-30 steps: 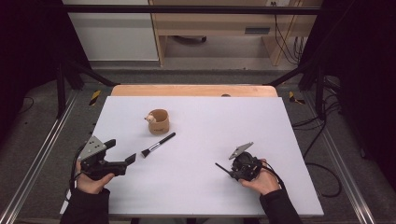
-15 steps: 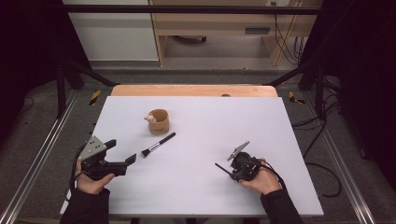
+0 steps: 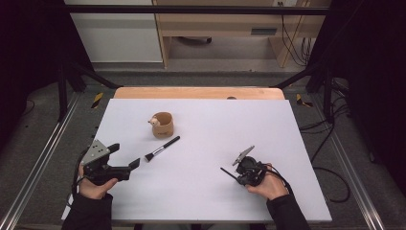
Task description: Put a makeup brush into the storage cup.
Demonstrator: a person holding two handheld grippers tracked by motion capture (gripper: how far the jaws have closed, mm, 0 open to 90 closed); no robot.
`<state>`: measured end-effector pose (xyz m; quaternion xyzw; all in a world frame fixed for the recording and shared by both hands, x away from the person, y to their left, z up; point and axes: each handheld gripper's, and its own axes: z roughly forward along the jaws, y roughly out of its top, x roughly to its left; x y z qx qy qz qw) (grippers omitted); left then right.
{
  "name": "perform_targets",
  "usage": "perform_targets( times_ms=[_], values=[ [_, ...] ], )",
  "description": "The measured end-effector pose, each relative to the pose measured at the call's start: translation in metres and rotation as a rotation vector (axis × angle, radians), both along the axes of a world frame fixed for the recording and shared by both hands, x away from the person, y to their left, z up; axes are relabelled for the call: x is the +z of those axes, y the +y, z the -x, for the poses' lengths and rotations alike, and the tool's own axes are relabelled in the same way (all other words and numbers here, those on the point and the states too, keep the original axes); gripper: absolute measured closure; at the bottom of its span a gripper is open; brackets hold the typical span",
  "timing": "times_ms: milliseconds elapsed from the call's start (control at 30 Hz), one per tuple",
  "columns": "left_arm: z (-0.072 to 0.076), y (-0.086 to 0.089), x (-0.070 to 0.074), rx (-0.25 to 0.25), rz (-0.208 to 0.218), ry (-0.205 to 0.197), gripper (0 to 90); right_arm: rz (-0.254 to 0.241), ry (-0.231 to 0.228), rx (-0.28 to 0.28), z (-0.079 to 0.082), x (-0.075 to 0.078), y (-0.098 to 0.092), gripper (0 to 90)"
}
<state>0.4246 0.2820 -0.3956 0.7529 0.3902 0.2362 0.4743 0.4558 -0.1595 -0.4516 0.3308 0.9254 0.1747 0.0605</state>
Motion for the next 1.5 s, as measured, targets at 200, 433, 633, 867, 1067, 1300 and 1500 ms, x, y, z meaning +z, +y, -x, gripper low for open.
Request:
perform_targets(
  times_ms=[200, 433, 633, 867, 1067, 1300, 1500],
  values=[
    [0.000, 0.000, 0.000, 0.000, 0.002, -0.002, 5.8, -0.059, -0.009, 0.014, 0.000, 0.007, -0.003, 85.6],
    [0.002, -0.009, 0.004, -0.035, -0.013, -0.011, 6.3, -0.128, -0.046, 0.022, 0.003, 0.027, -0.005, 85.6],
    [0.003, -0.027, 0.009, -0.090, -0.036, -0.019, 6.3, -0.187, -0.073, 0.061, 0.003, 0.046, -0.002, 85.6],
    [0.005, -0.050, 0.015, -0.160, -0.087, -0.033, 6.5, -0.234, -0.084, 0.114, 0.001, 0.065, 0.007, 85.5],
    [0.004, -0.067, 0.022, -0.201, -0.136, -0.038, 6.5, -0.243, -0.072, 0.154, 0.000, 0.074, 0.016, 85.5],
    [0.002, -0.084, 0.026, -0.239, -0.213, -0.043, 6.6, -0.239, -0.049, 0.196, -0.002, 0.080, 0.025, 85.5],
    [0.002, -0.102, 0.030, -0.280, -0.283, -0.056, 6.9, -0.239, -0.036, 0.228, -0.005, 0.084, 0.031, 85.5]
  ],
)
